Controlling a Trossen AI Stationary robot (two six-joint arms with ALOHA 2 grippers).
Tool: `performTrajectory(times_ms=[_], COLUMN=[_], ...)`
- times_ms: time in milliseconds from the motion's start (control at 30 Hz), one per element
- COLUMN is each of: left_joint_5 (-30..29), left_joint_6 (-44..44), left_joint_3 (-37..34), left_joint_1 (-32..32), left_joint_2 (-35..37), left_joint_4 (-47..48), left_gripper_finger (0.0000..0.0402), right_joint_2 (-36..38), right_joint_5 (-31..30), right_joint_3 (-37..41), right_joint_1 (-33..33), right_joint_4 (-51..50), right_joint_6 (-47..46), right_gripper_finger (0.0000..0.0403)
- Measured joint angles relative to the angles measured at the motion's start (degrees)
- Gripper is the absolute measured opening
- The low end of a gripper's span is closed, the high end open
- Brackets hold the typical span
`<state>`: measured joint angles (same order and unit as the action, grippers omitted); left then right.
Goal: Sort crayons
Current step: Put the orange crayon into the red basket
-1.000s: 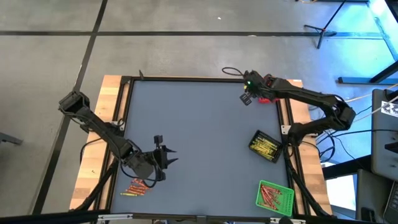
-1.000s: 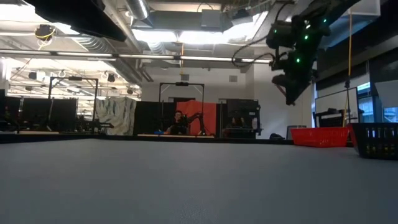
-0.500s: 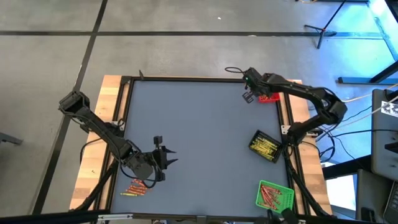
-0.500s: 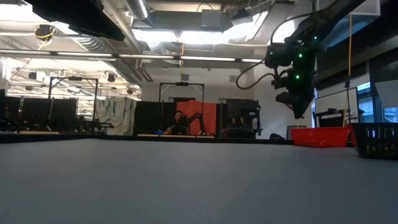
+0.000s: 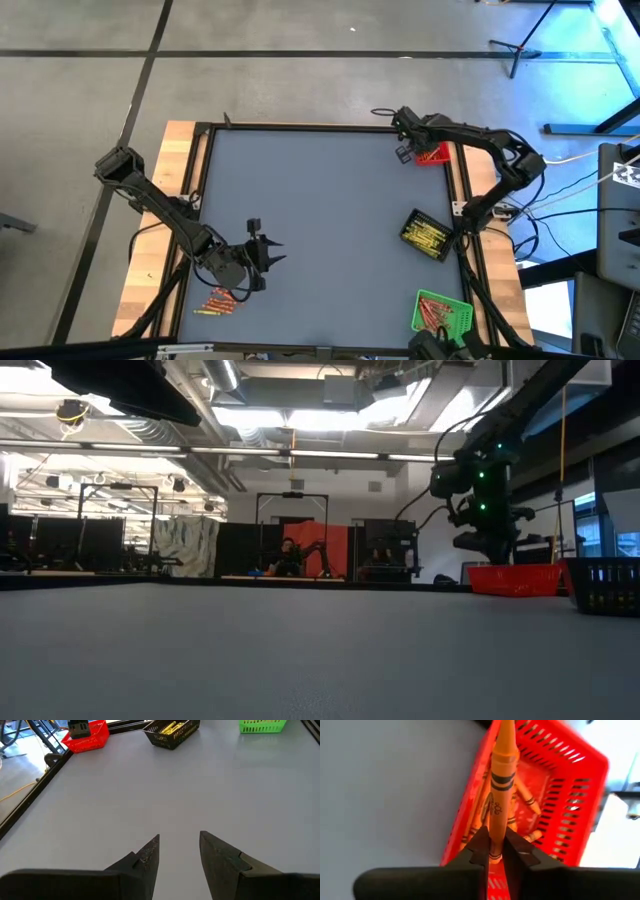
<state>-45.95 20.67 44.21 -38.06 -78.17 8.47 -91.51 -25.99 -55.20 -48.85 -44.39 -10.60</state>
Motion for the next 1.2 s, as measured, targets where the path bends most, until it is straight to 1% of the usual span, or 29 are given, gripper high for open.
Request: performTrajectory(times_ms=[67, 167, 400, 467, 567, 633, 767, 933, 1067, 1200], left_joint_5=[0.00, 0.01, 0.00, 0.00, 0.00, -0.02, -0.02, 0.03, 0.10, 2.43], left_joint_6=[0.00, 0.00, 0.16, 0.17, 0.17, 0.17, 0.17, 0.16, -0.68, -0.87], left_joint_3=[0.00, 0.00, 0.00, 0.00, 0.00, 0.00, 0.00, 0.00, 0.00, 0.00], left_joint_1=[0.00, 0.00, 0.00, 0.00, 0.06, 0.09, 0.31, 0.43, 1.15, 1.46], left_joint_2=[0.00, -0.02, -0.02, -0.02, -0.02, -0.02, -0.02, -0.02, -0.02, -0.02], left_joint_4=[0.02, 0.00, -0.05, -0.07, -0.10, -0.12, -0.17, -0.54, -0.72, -0.98], left_gripper_finger=[0.0124, 0.0124, 0.0124, 0.0124, 0.0124, 0.0124, 0.0124, 0.0124, 0.0124, 0.0124], right_joint_2=[-0.60, -0.69, -0.65, -0.28, 1.77, 4.22, 9.59, 15.26, 17.04, 17.00], right_joint_5=[1.21, 0.27, -0.38, -0.54, -2.93, -3.27, -3.42, -2.95, -2.98, -3.00], right_joint_3=[0.18, 0.24, -0.02, -0.85, -2.18, -2.97, -4.07, -4.13, -4.11, -4.11], right_joint_1=[-0.08, -0.08, 0.06, 0.21, 2.04, 3.85, 9.95, 20.36, 29.37, 37.64], right_joint_4=[-0.28, -0.28, -1.05, -2.45, -4.12, -3.89, -1.24, 4.69, 10.09, 15.06], right_joint_6=[-0.52, -0.31, 1.34, 2.02, 2.06, 2.10, 2.18, 3.42, 3.53, 2.31], right_gripper_finger=[0.0037, 0.0053, 0.0138, 0.0155, 0.0165, 0.0167, 0.0167, 0.0167, 0.0167, 0.0168])
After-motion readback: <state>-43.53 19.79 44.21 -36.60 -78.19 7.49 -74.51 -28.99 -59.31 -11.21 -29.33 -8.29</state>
